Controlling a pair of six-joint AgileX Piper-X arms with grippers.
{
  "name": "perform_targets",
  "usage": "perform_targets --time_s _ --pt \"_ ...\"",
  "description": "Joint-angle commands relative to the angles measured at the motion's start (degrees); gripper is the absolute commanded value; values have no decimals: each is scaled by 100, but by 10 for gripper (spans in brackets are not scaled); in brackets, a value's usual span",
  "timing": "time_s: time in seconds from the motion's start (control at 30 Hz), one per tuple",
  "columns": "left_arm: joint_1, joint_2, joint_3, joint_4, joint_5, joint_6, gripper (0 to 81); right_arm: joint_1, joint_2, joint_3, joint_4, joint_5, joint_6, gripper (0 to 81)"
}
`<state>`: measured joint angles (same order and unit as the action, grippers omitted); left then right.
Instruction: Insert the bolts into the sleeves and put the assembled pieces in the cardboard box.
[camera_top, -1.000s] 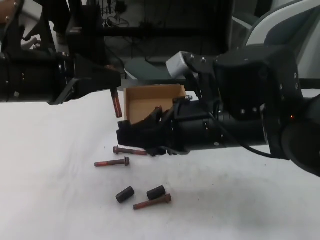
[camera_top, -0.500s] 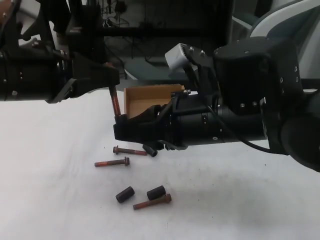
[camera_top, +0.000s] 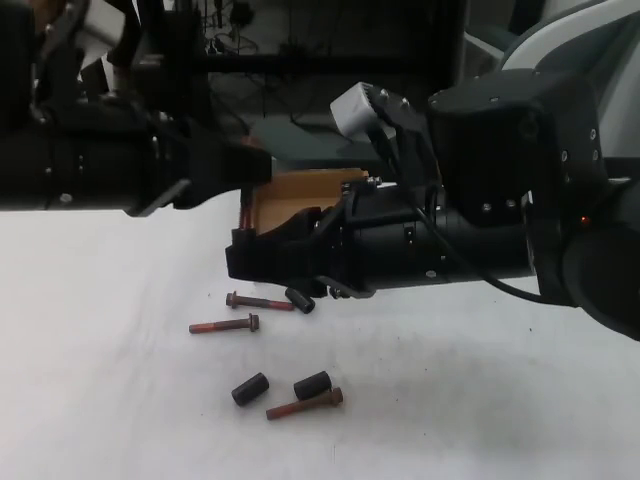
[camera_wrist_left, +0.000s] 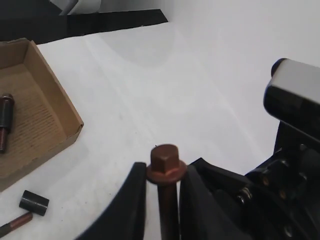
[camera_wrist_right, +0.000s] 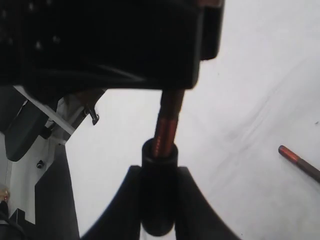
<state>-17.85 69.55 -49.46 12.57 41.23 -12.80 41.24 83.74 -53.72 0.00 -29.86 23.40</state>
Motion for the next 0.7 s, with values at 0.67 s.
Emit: perform_targets --time_s 0.67 --pt "63 -402 -5 504 -480 425 17 -18 -23 -85 0 462 -49 6"
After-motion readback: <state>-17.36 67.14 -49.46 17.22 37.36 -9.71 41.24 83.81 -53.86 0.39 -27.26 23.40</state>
